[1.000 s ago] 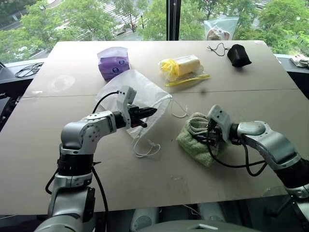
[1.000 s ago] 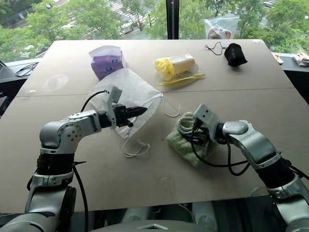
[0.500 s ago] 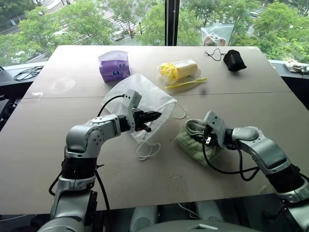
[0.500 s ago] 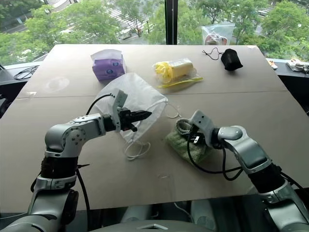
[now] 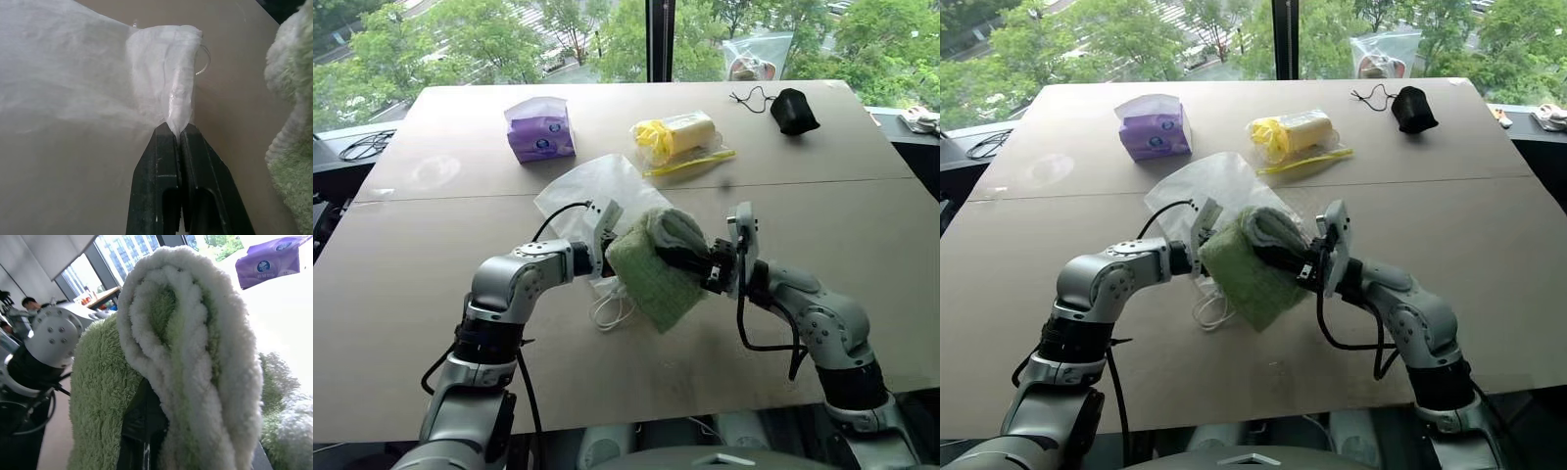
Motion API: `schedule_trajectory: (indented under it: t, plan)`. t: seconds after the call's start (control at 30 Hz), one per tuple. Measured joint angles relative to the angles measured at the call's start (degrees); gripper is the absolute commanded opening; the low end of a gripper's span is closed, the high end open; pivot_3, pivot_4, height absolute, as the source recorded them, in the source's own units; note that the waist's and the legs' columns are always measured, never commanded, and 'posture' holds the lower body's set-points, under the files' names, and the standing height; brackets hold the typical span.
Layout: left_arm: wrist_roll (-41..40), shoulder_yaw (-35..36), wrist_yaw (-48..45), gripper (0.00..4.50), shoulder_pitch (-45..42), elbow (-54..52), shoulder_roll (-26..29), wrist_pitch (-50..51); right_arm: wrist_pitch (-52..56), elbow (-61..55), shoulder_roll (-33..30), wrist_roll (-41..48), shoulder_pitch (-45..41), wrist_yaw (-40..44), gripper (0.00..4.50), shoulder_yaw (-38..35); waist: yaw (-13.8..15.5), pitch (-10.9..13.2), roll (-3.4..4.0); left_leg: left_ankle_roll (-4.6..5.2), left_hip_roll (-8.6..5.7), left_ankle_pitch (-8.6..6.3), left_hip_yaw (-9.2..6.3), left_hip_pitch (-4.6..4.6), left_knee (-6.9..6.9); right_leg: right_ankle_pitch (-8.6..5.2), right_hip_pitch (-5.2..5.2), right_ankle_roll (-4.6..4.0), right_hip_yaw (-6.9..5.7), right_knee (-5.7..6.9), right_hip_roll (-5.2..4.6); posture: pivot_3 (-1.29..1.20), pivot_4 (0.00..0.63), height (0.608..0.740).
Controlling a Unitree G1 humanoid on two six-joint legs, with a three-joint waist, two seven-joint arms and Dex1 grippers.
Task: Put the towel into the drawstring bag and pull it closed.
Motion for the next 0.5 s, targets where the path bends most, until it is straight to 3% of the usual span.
schedule_trajectory:
  t: [0.27, 0.43, 0.5]
  plan:
    - [-1.5, 4.8, 2.3, 0.00, 0.0, 0.3, 0.0, 4.7, -19.6, 13.1, 0.6, -15.0, -4.0, 0.5, 0.03, 9.0, -0.1, 0.1, -0.04, -0.01, -0.05, 0.02, 0.02, 0.04, 0.04, 0.01, 0.05, 0.06, 0.01, 0.02, 0.30, 0.00, 0.150, 0.740]
    - [-2.3, 8.4, 2.8, 0.00, 0.0, 0.3, -0.1, 6.5, -26.9, 19.4, 1.8, -19.1, -6.1, 0.5, 0.03, 9.8, -0.2, 0.1, -0.05, -0.02, -0.05, 0.03, 0.03, 0.07, 0.08, 0.01, 0.09, 0.08, 0.02, 0.04, 0.37, 0.00, 0.150, 0.740]
    - [-6.1, 13.1, 3.4, 0.00, -1.8, 1.4, -2.3, 9.0, -27.0, 23.1, 3.0, -19.3, -6.2, -0.1, 0.03, 8.3, 0.1, 0.1, -0.09, -0.02, -0.05, 0.03, -0.09, 0.04, 0.17, 0.01, 0.16, 0.07, -0.13, 0.05, 0.34, 0.00, 0.150, 0.740]
